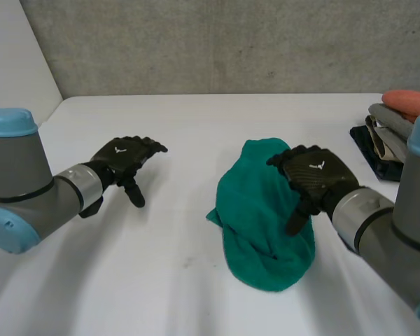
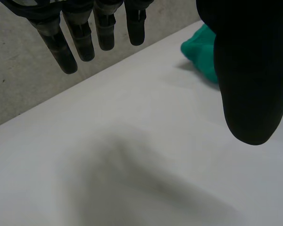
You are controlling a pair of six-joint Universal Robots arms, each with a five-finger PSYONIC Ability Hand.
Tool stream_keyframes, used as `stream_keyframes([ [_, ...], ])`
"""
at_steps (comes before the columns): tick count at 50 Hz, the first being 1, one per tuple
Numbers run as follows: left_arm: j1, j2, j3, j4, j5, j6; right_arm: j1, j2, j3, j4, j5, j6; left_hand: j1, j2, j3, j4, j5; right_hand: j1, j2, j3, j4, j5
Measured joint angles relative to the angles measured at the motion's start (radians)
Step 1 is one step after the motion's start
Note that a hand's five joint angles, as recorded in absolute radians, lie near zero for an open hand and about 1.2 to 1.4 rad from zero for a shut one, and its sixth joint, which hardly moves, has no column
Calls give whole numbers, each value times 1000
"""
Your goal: Fold the laundry.
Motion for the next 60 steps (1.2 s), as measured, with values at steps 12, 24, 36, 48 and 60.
stream_keyframes([
  [12,-74,254,-301,0,-121,-32,-107,224,-226,76,-228,-395,0,0,0,0,0,0,0,0,0,0],
  [24,-135,490,-526,64,-201,-81,-96,528,-516,35,-291,-629,0,0,0,0,0,17,27,31,31,23],
  [36,-155,528,-534,64,-235,-93,-57,612,-546,-231,-241,-652,0,0,0,0,0,864,964,977,985,919],
  [48,-163,400,-409,103,-283,-174,-55,207,-413,-231,-340,-366,0,0,0,0,0,864,964,981,990,919],
  [60,-241,60,-132,50,-189,-375,-6,-115,-298,-174,-400,-269,0,0,0,0,0,864,964,984,990,919],
])
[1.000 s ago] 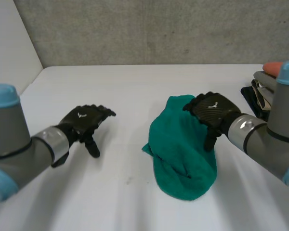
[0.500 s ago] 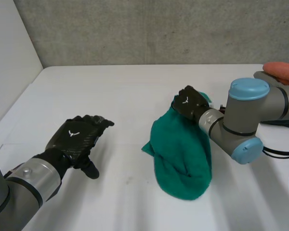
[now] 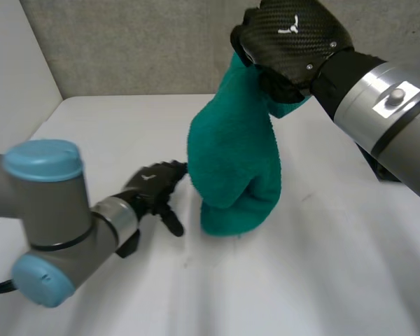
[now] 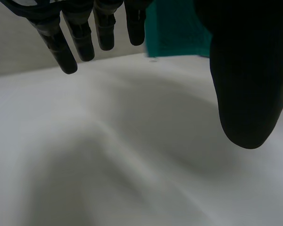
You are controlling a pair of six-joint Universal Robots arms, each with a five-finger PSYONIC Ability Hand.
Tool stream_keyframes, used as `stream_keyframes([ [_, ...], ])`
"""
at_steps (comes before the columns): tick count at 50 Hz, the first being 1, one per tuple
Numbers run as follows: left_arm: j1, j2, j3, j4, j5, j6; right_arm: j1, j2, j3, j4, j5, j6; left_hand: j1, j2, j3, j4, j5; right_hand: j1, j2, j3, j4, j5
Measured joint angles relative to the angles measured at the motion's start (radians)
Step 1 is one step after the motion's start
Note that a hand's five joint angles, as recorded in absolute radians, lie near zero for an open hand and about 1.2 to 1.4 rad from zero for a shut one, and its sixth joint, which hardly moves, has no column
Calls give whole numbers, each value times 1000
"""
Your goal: Fold the laundry.
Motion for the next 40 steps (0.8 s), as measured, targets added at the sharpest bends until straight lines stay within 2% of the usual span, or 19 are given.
stream_keyframes([
  [4,-41,-73,76,-23,66,-96,22,-38,22,9,-3,37,0,0,0,0,0,0,0,0,0,0],
  [8,-93,-128,137,-40,154,-259,40,-50,64,0,2,69,0,0,0,0,0,0,0,0,0,0],
  [14,-101,-114,117,-27,236,-483,32,-7,128,-50,10,50,17,15,16,16,13,0,0,0,0,0],
  [15,-90,-98,101,-16,246,-524,29,6,141,-61,12,40,440,369,367,372,363,0,0,0,0,0],
  [18,-51,-50,54,20,256,-594,21,38,166,-86,15,8,878,804,780,791,770,0,0,0,0,0],
  [19,-30,-28,34,38,256,-612,18,51,174,-95,16,-6,904,834,826,823,801,0,0,0,0,0],
  [20,-6,-4,14,57,253,-625,14,64,180,-102,17,-22,970,948,940,949,920,0,0,0,0,0],
  [24,75,65,-34,110,230,-635,2,95,189,-117,18,-63,965,969,962,975,934,0,0,0,1,0],
  [27,151,114,-59,137,202,-619,-8,113,187,-124,18,-84,882,872,870,880,860,0,0,0,1,0],
  [29,198,137,-65,136,188,-598,-9,124,185,-125,20,-84,668,681,690,693,672,0,0,0,1,0],
  [32,266,161,-69,110,179,-544,2,145,186,-120,22,-72,480,501,503,503,486,0,0,0,1,0],
  [37,329,173,-72,47,195,-423,35,178,201,-100,27,-57,422,412,413,414,392,-5,-16,-18,-18,-8],
  [39,337,170,-74,4,208,-345,47,200,212,-81,34,-66,313,319,316,314,291,-219,-274,-253,-255,-233],
  [40,336,168,-74,-16,211,-316,52,214,216,-66,42,-78,299,306,304,300,276,-409,-452,-447,-450,-431],
])
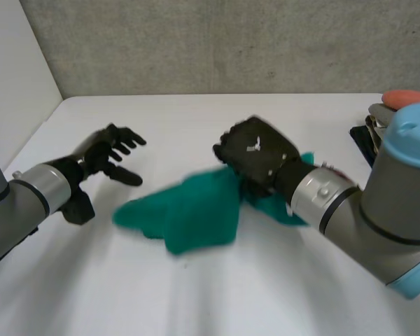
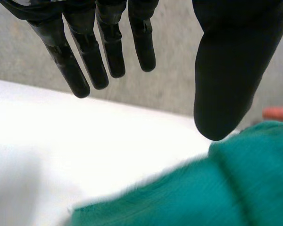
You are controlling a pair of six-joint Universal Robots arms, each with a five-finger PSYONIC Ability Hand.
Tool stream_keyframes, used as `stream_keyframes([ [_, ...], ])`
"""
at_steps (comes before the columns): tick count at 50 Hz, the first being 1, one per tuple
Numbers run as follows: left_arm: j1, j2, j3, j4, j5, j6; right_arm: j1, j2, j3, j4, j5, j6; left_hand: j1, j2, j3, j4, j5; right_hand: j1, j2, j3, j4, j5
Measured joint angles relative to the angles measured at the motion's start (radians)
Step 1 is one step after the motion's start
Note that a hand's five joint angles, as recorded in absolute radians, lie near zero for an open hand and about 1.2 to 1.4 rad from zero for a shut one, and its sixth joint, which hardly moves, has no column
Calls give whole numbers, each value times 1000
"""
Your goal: Fold the laundry.
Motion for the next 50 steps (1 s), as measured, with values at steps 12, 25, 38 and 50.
stream_keyframes([
  [12,-10,35,-11,-199,-48,256,-37,68,-62,233,138,-102,-296,-298,-298,-295,-276,-462,-513,-538,-542,-488],
  [25,-24,134,-46,-242,-105,497,-141,20,-226,492,135,56,-298,-306,-302,-301,-277,-462,-513,-538,-542,-488],
  [38,-119,-80,-26,-198,-164,704,-136,204,-284,545,141,44,-194,-221,-221,-210,-207,-403,-440,-461,-464,-421],
  [50,-183,-229,125,-83,-246,723,-94,267,-292,293,146,42,649,669,659,681,650,436,453,433,435,442],
])
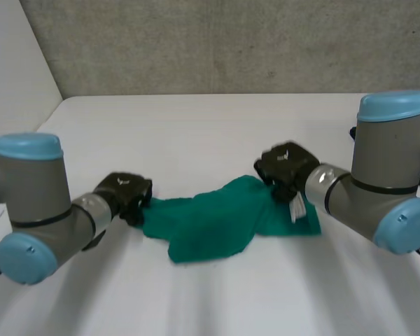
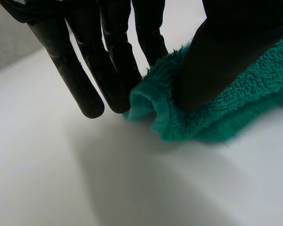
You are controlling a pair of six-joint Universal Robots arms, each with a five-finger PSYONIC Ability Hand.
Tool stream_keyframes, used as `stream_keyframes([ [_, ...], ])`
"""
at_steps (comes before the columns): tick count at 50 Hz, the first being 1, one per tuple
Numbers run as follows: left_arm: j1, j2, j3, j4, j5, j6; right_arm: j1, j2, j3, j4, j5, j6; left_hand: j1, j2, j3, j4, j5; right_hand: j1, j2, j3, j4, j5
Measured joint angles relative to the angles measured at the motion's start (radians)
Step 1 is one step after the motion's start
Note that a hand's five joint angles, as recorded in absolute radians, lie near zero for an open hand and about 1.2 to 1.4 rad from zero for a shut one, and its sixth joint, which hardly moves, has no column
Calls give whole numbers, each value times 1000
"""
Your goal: Fold the laundry.
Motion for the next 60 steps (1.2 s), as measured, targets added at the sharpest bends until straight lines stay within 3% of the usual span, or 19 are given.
stream_keyframes([
  [7,-6,39,167,12,-78,10,5,-55,-74,-234,72,16,0,14,15,16,0,0,0,11,15,0],
  [12,39,159,334,154,-231,-44,-28,-153,-93,-646,163,94,0,15,19,16,0,0,0,11,15,0],
  [16,66,231,375,248,-289,-85,-51,-211,-50,-859,167,159,0,15,19,16,0,0,0,11,15,10],
  [19,76,265,346,263,-286,-104,-64,-238,4,-922,125,192,0,15,19,16,0,0,0,11,15,12],
  [23,80,278,249,235,-249,-111,-82,-246,91,-897,44,192,0,16,23,16,0,0,0,11,16,12],
  [30,65,236,-31,197,-185,-98,-141,-187,283,-666,-68,52,0,17,24,16,0,0,0,11,16,12],
  [38,25,145,-222,183,-155,-39,-227,-120,431,-377,-105,-206,-1,8,16,6,-1,0,0,11,16,12],
  [41,21,133,-239,176,-150,-16,-242,-115,447,-328,-113,-238,-128,-136,-126,-139,-112,0,0,11,16,12],
  [45,27,143,-247,170,-140,4,-253,-121,452,-289,-119,-230,-495,-517,-487,-508,-474,-98,-137,-129,-118,-102],
  [47,37,166,-250,169,-129,1,-254,-131,447,-289,-114,-205,-575,-593,-568,-589,-553,-230,-282,-260,-263,-244],
  [48,48,192,-255,170,-116,-5,-255,-142,440,-292,-105,-177,-672,-708,-695,-717,-681,-386,-443,-434,-432,-418],
  [54,101,314,-308,164,-41,-32,-260,-179,405,-308,-32,-61,-729,-766,-755,-779,-748,-708,-760,-761,-772,-762],
  [60,181,400,-404,151,32,-32,-269,-212,395,-282,17,-7,-729,-770,-760,-783,-756,-719,-763,-779,-793,-785],
])
